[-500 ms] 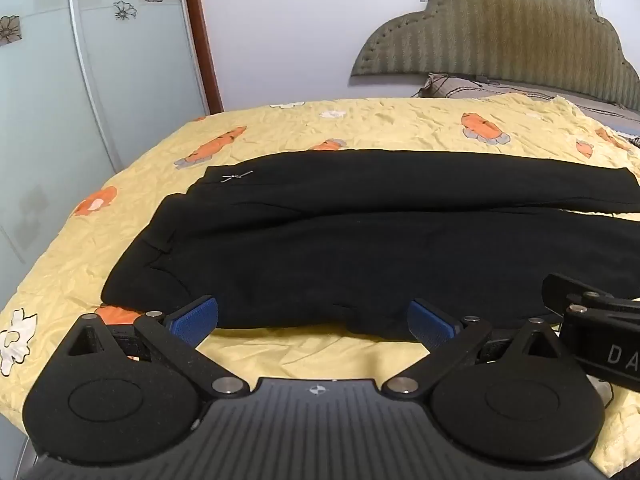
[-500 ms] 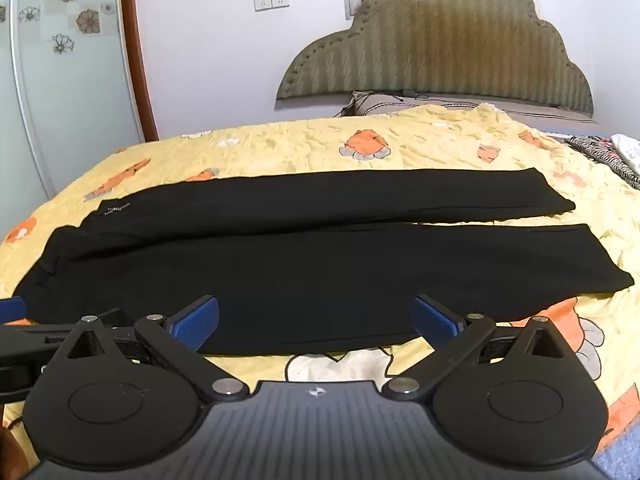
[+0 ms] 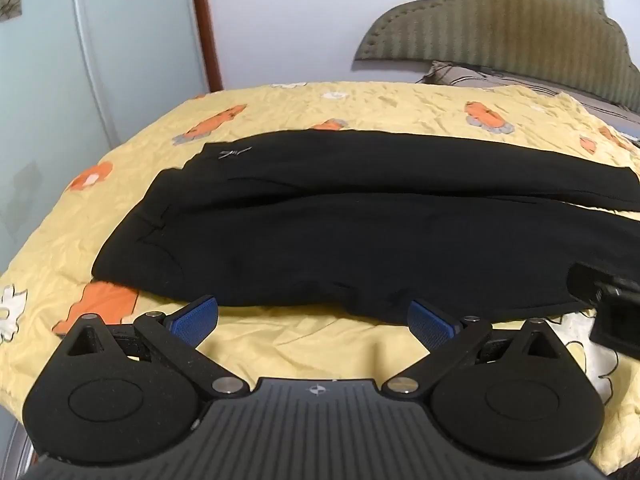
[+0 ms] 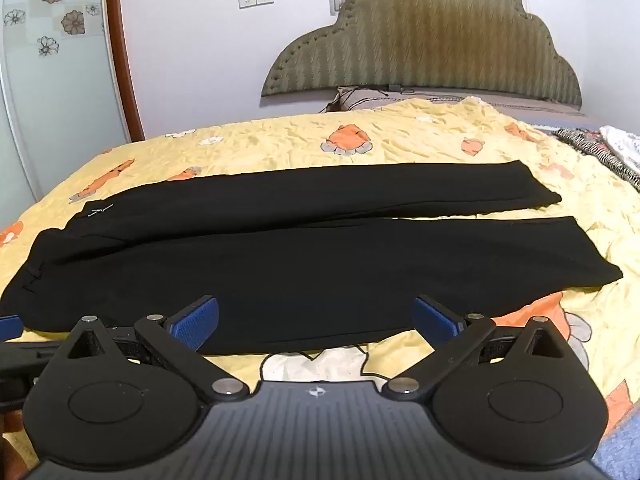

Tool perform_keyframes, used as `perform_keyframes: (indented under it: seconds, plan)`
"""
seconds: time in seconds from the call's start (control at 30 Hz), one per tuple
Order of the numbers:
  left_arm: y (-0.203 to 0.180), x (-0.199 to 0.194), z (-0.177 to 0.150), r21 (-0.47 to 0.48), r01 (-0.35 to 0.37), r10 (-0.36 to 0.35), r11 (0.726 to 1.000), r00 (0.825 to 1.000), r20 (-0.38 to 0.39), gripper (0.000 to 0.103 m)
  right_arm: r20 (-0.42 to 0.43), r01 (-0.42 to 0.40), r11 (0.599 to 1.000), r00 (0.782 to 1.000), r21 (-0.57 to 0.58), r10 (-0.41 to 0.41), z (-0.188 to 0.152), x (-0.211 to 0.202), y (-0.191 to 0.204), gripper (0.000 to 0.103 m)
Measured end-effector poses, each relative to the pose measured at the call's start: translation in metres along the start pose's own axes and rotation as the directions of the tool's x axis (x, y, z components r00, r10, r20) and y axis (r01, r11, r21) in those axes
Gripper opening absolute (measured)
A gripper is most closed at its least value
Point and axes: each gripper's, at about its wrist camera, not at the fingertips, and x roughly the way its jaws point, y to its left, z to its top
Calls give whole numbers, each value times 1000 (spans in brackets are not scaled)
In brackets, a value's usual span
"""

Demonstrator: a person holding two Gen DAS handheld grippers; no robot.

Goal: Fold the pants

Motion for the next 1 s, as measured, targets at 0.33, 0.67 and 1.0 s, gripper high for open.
perform_keyframes:
  seconds: [0.33,0.67,1.0]
  plan:
    - [6,3,1,-25,-39,39,999,999,-3,103,2,-10,999,1000,-46,11,-4,-6,9,103]
    - [9,7,-1,-8,-53,53,999,999,-2,103,-23,-54,999,998,-6,54,-5,-5,-1,103]
    - [9,7,-1,-5,-49,49,999,999,-6,103,-16,-74,997,997,-21,74,-5,-8,-3,103]
